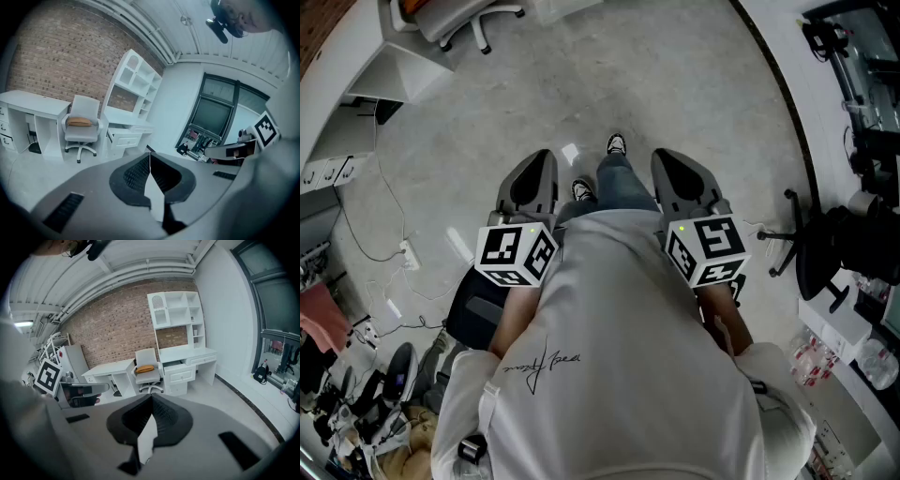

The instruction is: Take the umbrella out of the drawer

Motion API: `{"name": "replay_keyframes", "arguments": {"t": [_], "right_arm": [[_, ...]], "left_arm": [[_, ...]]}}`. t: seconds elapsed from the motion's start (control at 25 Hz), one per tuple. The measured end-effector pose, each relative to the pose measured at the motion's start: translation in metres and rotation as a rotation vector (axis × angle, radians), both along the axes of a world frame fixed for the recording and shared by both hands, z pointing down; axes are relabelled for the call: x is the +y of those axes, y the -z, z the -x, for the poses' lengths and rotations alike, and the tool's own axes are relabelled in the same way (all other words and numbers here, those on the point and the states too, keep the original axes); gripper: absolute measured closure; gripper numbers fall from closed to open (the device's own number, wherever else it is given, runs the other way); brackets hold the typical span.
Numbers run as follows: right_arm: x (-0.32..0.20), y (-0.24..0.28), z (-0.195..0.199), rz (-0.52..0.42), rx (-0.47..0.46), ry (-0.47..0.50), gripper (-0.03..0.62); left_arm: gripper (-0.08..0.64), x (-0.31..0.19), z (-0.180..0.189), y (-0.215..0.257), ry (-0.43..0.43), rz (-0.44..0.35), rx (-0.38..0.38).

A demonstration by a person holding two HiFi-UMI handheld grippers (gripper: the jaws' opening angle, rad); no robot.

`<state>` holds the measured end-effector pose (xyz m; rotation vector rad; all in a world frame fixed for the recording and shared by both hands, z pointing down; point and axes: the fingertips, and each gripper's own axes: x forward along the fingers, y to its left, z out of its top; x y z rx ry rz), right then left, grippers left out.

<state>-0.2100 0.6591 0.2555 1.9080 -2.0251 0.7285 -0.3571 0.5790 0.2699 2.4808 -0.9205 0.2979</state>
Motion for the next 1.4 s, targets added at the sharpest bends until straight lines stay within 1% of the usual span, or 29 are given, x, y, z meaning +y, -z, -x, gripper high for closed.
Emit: {"name": "replay_keyframes", "arguments": {"t": [0.2, 0.36, 0.64, 0.88, 1.2, 1.4], "right_arm": [[-0.008, -0.002, -0.014, 0.001, -0.008, 0.009, 0.568], [-0.016, 0.0, -0.024, -0.013, -0.048, -0.014, 0.566], [-0.035, -0.007, -0.046, 0.022, -0.048, 0.014, 0.566], [-0.062, -0.01, -0.078, 0.03, -0.058, 0.037, 0.566], [-0.106, -0.016, -0.125, 0.026, -0.085, 0.059, 0.566], [-0.13, -0.018, -0.149, 0.023, -0.088, 0.108, 0.566]], "left_arm": [[0.543, -0.008, -0.017, 0.004, -0.001, -0.015, -0.003], [0.543, -0.016, -0.024, 0.008, 0.004, -0.014, 0.002], [0.543, -0.036, -0.044, 0.009, 0.013, -0.002, -0.004], [0.543, -0.06, -0.079, 0.015, 0.011, -0.005, -0.01], [0.543, -0.097, -0.131, 0.02, 0.001, -0.032, -0.032], [0.543, -0.118, -0.165, 0.021, -0.001, -0.039, -0.036]]}}
